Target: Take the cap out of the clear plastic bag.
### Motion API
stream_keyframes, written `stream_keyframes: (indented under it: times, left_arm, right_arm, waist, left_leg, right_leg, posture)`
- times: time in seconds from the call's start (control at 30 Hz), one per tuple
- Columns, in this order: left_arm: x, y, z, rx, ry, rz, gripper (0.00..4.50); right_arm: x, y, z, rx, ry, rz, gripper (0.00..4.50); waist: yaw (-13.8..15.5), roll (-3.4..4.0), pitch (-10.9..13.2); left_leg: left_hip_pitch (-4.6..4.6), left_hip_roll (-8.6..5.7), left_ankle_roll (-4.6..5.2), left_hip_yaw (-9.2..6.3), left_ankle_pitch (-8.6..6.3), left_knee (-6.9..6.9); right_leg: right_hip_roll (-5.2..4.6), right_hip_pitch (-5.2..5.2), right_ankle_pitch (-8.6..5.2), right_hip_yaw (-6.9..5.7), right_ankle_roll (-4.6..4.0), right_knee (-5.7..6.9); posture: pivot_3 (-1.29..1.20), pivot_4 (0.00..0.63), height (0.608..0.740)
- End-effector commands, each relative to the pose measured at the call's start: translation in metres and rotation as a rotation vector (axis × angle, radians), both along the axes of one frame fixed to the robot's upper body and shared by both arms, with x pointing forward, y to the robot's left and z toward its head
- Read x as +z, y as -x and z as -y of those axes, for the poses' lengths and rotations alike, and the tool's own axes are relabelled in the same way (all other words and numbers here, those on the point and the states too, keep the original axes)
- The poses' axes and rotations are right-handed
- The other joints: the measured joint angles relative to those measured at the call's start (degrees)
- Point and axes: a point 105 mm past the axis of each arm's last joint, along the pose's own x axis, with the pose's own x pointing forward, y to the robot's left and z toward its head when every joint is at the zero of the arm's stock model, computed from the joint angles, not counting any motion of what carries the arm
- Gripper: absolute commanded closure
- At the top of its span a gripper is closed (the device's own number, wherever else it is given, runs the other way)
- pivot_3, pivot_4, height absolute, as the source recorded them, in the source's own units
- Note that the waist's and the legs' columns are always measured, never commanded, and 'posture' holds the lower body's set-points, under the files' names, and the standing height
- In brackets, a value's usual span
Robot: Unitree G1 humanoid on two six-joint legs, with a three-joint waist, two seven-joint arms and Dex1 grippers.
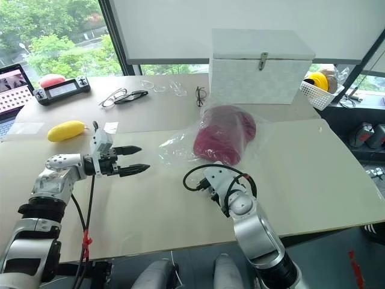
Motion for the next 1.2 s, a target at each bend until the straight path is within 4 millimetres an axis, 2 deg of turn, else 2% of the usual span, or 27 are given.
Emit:
stream_keyframes:
  times: [0.03,0.2,0.23,0.37,0.43,0.47,0.57,0.6,0.63,0.73,0.83,0.93,1.03,1.1,1.2]
  left_arm:
    - [0.011,0.0,0.0,-0.003,-0.001,0.046,0.0]
    - [0.012,0.001,0.001,0.0,0.001,0.046,0.0]
    - [0.012,0.001,0.001,0.001,0.002,0.046,0.0]
    - [0.013,0.002,0.0,0.004,0.003,0.046,0.0]
    - [0.013,0.002,0.001,0.005,0.005,0.046,0.0]
    - [0.013,0.003,0.002,0.004,0.006,0.046,0.0]
    - [0.012,0.003,0.005,0.0,0.01,0.045,0.0]
    - [0.011,0.003,0.007,-0.004,0.012,0.044,0.0]
    - [0.011,0.003,0.008,-0.009,0.015,0.044,0.0]
    - [0.009,0.005,0.015,-0.033,0.017,0.043,0.0]
    - [0.008,0.009,0.025,-0.065,0.029,0.039,0.0]
    - [0.01,0.015,0.037,-0.096,0.063,0.03,0.0]
    - [0.012,0.028,0.058,-0.139,0.123,-0.005,0.0]
    - [0.017,0.038,0.071,-0.165,0.182,-0.045,0.0]
    - [0.023,0.047,0.08,-0.168,0.234,-0.079,0.0]
  right_arm:
    - [-0.035,0.009,0.007,-0.028,0.003,-0.147,2.5]
    - [-0.044,0.015,0.005,-0.026,-0.04,-0.185,4.23]
    - [-0.045,0.015,0.005,-0.025,-0.041,-0.187,4.46]
    - [-0.048,0.017,0.006,-0.014,-0.03,-0.192,4.46]
    - [-0.041,0.01,0.009,-0.021,-0.006,-0.139,4.46]
    - [-0.032,0.003,0.012,-0.032,0.013,-0.083,4.46]
    - [0.011,-0.02,0.016,-0.025,0.08,0.156,4.46]
    - [0.031,-0.026,0.015,-0.012,0.096,0.252,4.46]
    - [0.06,-0.031,0.012,-0.008,0.081,0.375,4.46]
    - [0.109,-0.033,0.005,-0.002,0.015,0.566,4.46]
    - [0.141,-0.027,-0.007,0.034,-0.113,0.655,4.46]
    - [0.155,-0.022,-0.015,0.074,-0.184,0.678,4.46]
    - [0.166,-0.016,-0.024,0.12,-0.288,0.668,4.46]
    - [0.167,-0.016,-0.027,0.136,-0.289,0.659,4.46]
    - [0.166,-0.018,-0.026,0.142,-0.276,0.648,4.46]
  waist:
    - [0.0,-0.02,-0.03]
    - [0.11,-0.21,-0.21]
    - [0.13,-0.29,-0.3]
    - [0.15,-0.39,-0.47]
    - [0.2,-0.39,-0.48]
    - [0.2,-0.39,-0.48]
    - [0.21,-0.39,-0.47]
    - [0.26,-0.36,-0.44]
    - [0.3,-0.34,-0.43]
    - [0.06,-0.19,-0.33]
    - [-0.19,-0.19,-0.33]
    - [-0.21,-0.17,-0.33]
    - [-0.2,-0.15,-0.31]
    - [-0.18,-0.11,-0.29]
    - [-0.14,-0.09,-0.27]
  left_leg:
    - [0.02,0.01,0.0,0.0,0.0,0.0]
    - [0.08,0.02,0.0,0.0,0.0,0.0]
    - [0.08,0.02,-0.01,-0.01,0.0,0.0]
    - [0.12,0.03,-0.02,-0.01,-0.02,-0.01]
    - [0.12,0.04,-0.03,-0.01,-0.02,-0.01]
    - [0.13,0.04,-0.03,-0.02,-0.02,-0.01]
    - [0.12,0.04,-0.03,0.0,-0.02,-0.01]
    - [0.1,0.04,-0.03,0.0,-0.02,-0.01]
    - [0.03,0.03,-0.03,0.01,-0.01,0.0]
    - [-0.16,0.04,-0.03,0.02,-0.01,-0.01]
    - [-0.22,0.08,-0.11,0.01,-0.07,-0.05]
    - [-0.29,0.08,-0.04,0.01,-0.17,-0.05]
    - [-0.39,0.07,0.03,0.01,-0.21,-0.04]
    - [-0.4,0.08,0.03,0.01,-0.21,-0.04]
    - [-0.33,0.1,0.03,0.0,-0.21,-0.04]
  right_leg:
    - [0.01,0.02,0.0,0.0,0.0,0.0]
    - [0.01,0.08,-0.01,0.0,0.02,-0.01]
    - [0.01,0.08,-0.01,0.0,0.02,-0.01]
    - [0.01,0.1,-0.09,-0.01,0.14,-0.02]
    - [0.01,0.1,-0.16,-0.01,0.25,-0.02]
    - [0.01,0.1,-0.16,-0.01,0.26,-0.02]
    - [0.01,0.09,-0.17,-0.01,0.28,-0.03]
    - [0.01,0.08,-0.17,0.0,0.28,-0.03]
    - [0.0,0.02,-0.17,0.0,0.28,-0.02]
    - [0.01,-0.23,-0.16,0.01,0.26,0.03]
    - [0.11,-0.3,0.08,0.0,-0.15,0.01]
    - [0.12,-0.32,0.09,0.01,-0.18,-0.01]
    - [0.09,-0.33,0.1,0.01,-0.19,-0.01]
    - [0.08,-0.35,0.1,0.01,-0.19,-0.04]
    - [0.1,-0.35,0.08,0.01,-0.18,-0.08]
  posture:
    - [0.0,0.15,0.74]
    - [0.0,0.15,0.74]
    - [0.0,0.15,0.74]
    - [0.0,0.15,0.74]
    - [0.0,0.15,0.74]
    - [0.0,0.15,0.74]
    - [0.0,0.15,0.74]
    - [0.0,0.15,0.74]
    - [0.0,0.15,0.74]
    - [0.0,0.15,0.74]
    - [0.0,0.15,0.74]
    - [0.0,0.15,0.74]
    - [0.0,0.15,0.74]
    - [0.0,0.15,0.74]
    - [0.0,0.15,0.74]
